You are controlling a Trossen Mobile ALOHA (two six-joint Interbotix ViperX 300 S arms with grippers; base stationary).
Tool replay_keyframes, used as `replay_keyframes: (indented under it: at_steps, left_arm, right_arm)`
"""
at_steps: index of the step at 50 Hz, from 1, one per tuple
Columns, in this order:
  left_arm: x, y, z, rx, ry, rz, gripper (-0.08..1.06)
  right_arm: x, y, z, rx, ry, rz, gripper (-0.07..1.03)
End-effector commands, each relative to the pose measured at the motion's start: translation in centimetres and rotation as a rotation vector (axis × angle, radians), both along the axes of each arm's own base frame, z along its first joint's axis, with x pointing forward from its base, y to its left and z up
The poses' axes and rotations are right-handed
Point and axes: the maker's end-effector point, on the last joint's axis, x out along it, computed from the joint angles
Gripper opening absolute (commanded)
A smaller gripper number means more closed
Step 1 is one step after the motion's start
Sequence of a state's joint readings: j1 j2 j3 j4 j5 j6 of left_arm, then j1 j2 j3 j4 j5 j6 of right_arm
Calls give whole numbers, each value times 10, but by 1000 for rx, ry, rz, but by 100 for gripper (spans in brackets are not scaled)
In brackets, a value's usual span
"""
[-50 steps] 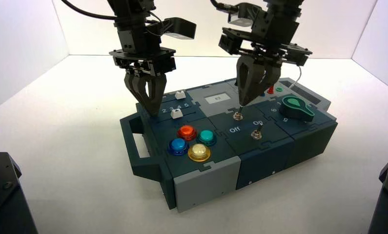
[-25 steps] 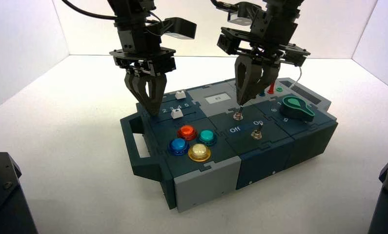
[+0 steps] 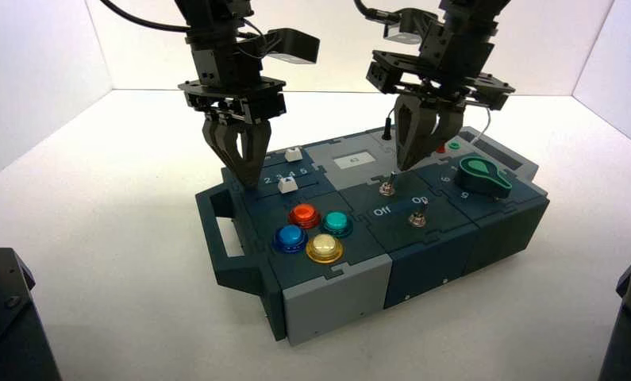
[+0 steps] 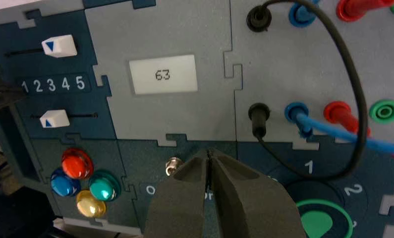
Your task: Flip the top switch off with the right gripper.
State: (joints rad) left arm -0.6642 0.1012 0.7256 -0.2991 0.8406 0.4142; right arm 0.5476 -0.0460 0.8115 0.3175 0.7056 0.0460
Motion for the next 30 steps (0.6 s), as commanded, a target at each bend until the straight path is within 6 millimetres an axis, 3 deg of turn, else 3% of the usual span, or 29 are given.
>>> replay_keyframes:
  at_steps: [1, 30]
  left_arm:
    - [-8, 2, -6, 15, 14, -21, -3]
    - [-7, 1, -6, 14, 13, -21, -3]
  right_arm:
    - [0, 5, 11, 29, -24, -4, -2]
    - [-12, 11, 12, 47, 3, 3, -2]
